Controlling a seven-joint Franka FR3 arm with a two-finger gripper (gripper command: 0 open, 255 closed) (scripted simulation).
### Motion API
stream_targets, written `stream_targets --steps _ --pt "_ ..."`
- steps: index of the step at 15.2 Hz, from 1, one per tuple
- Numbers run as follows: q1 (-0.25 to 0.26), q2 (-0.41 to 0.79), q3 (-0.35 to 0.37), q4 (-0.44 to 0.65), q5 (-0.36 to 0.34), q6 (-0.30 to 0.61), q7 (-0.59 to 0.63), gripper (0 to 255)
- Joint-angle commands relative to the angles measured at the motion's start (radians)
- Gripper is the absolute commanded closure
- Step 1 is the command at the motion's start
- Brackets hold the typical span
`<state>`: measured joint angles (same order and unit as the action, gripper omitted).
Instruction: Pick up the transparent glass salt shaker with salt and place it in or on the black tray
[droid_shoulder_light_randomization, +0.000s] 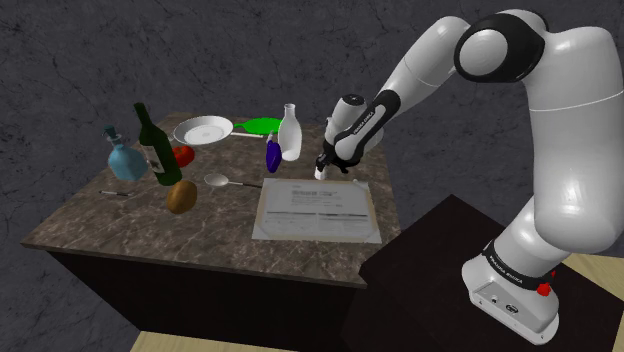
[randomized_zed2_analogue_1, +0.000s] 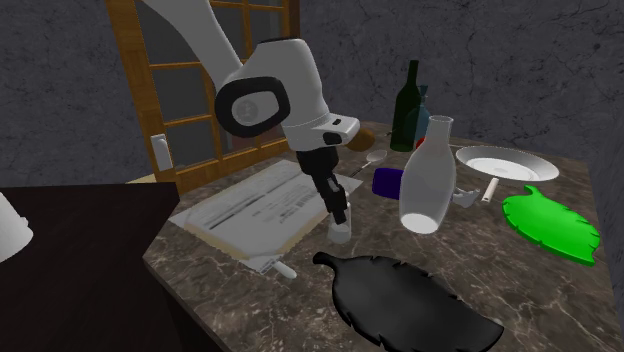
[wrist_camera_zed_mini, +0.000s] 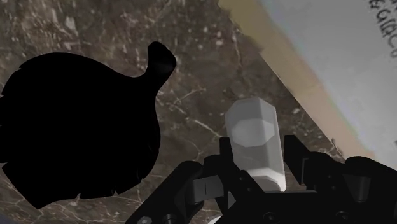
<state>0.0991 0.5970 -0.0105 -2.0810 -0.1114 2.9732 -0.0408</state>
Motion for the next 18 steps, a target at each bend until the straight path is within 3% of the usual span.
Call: stream_targets --steps 1,6,18 --pt "0.0 0.0 0.0 0.0 0.0 0.0 0.0 255" --pt "0.0 0.0 0.0 0.0 0.0 0.0 0.0 255" --pt "-0.014 -0.144 0.018 -0.03 0.011 -0.115 -0.015 255"
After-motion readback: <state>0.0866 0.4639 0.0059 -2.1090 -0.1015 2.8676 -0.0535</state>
